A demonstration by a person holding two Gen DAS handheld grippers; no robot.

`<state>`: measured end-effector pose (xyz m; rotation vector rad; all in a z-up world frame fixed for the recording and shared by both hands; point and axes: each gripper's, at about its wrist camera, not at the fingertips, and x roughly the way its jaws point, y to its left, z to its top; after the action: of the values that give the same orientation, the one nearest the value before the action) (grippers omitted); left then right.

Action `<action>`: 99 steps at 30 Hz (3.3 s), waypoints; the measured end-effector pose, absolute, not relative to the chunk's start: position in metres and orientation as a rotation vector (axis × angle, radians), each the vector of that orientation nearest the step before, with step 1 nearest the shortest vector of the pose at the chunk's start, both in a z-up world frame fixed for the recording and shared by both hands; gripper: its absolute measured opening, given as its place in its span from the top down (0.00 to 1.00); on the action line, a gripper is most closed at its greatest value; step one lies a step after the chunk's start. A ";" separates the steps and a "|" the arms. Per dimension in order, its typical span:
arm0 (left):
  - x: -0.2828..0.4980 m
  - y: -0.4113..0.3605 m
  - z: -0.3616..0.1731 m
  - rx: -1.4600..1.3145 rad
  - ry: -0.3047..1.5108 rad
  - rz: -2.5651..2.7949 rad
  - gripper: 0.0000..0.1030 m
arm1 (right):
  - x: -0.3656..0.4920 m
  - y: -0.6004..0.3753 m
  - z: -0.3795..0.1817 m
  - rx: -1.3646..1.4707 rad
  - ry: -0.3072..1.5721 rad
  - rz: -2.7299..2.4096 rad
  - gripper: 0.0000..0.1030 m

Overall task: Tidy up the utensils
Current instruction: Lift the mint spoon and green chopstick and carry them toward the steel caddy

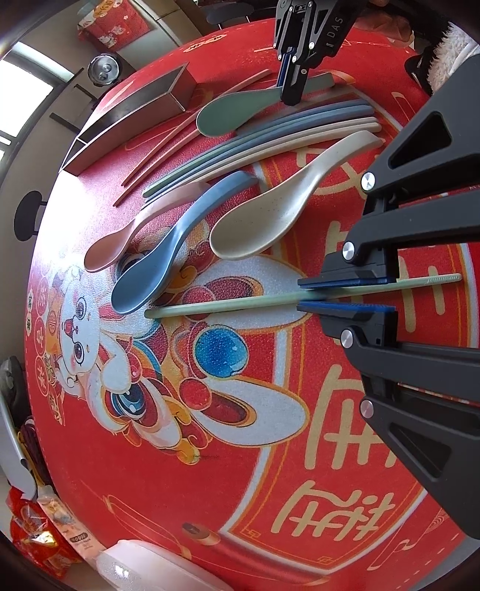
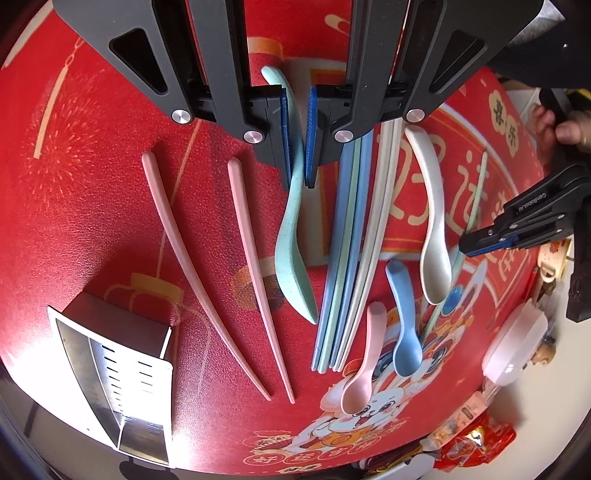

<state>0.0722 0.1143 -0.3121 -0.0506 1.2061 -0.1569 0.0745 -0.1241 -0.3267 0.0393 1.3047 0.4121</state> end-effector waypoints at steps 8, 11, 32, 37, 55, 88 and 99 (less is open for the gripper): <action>0.083 0.123 -0.315 -0.062 1.194 -0.253 0.92 | 0.078 -0.130 -0.329 0.156 1.335 0.376 0.93; 0.087 0.128 -0.316 -0.076 1.180 -0.303 0.94 | 0.078 -0.125 -0.327 0.138 1.344 0.335 0.93; 0.081 0.167 -0.292 -0.192 1.189 -0.259 0.95 | 0.087 -0.108 -0.320 0.134 1.357 0.361 0.93; 0.076 0.167 -0.280 -0.221 1.176 -0.183 0.95 | 0.091 -0.127 -0.318 0.214 1.341 0.414 0.93; 0.062 0.167 -0.301 -0.268 1.242 -0.084 0.95 | 0.106 -0.111 -0.330 0.125 1.363 0.486 0.93; 0.103 0.142 -0.312 -0.156 1.292 -0.138 0.94 | 0.103 -0.154 -0.313 0.358 1.323 0.424 0.93; 0.120 0.121 -0.313 0.004 1.209 -0.115 0.93 | 0.104 -0.155 -0.311 0.352 1.321 0.411 0.93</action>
<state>0.1203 0.1208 -0.3127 0.0038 1.2092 -0.1153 0.1038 -0.1551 -0.3114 0.3522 1.3210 0.4112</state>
